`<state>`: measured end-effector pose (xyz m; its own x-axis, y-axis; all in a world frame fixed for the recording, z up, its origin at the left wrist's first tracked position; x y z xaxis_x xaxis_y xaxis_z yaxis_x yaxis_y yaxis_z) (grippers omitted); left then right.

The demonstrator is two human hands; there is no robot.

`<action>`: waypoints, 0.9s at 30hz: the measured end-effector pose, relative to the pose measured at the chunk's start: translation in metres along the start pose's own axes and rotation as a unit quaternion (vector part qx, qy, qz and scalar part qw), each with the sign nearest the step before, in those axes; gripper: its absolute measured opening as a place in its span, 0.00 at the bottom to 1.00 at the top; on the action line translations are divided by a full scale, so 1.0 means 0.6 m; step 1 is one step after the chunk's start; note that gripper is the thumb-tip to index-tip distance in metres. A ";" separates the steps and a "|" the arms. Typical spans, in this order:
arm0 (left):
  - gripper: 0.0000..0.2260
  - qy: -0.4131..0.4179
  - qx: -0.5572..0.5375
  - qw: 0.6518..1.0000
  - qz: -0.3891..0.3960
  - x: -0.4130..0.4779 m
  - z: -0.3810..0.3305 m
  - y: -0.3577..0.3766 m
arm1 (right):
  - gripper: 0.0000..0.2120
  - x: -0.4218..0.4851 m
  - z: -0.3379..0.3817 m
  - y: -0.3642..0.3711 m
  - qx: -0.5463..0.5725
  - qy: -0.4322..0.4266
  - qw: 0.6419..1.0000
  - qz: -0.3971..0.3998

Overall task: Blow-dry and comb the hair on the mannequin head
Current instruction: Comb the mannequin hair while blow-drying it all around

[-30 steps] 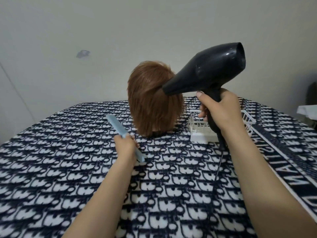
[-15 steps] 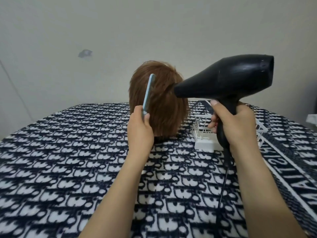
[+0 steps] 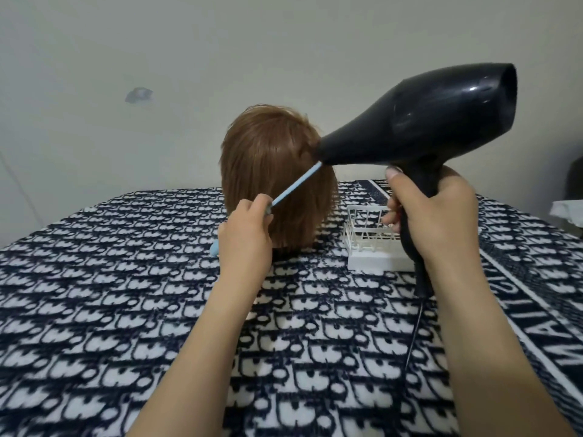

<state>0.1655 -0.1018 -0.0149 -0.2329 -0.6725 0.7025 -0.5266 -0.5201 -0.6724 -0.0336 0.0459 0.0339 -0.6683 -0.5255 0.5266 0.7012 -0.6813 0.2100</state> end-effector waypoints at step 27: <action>0.23 0.097 0.125 0.937 0.311 -0.031 0.031 0.050 | 0.06 -0.007 -0.033 0.022 -0.078 0.090 0.984 0.134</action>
<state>0.1694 -0.1147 -0.0524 -0.5885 -0.7905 0.1698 -0.0379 -0.1828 -0.9824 -0.0266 0.0293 0.0182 -0.5073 -0.7691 0.3888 0.8211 -0.5684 -0.0529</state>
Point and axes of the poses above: each hand's wrist, its own x-axis towards the middle knuckle, its own y-axis out of the palm, z = x × y, the point moved 5 cm from there along x, towards the middle knuckle, and after that the axes turned 15 degrees about x, right-handed, at the moved point
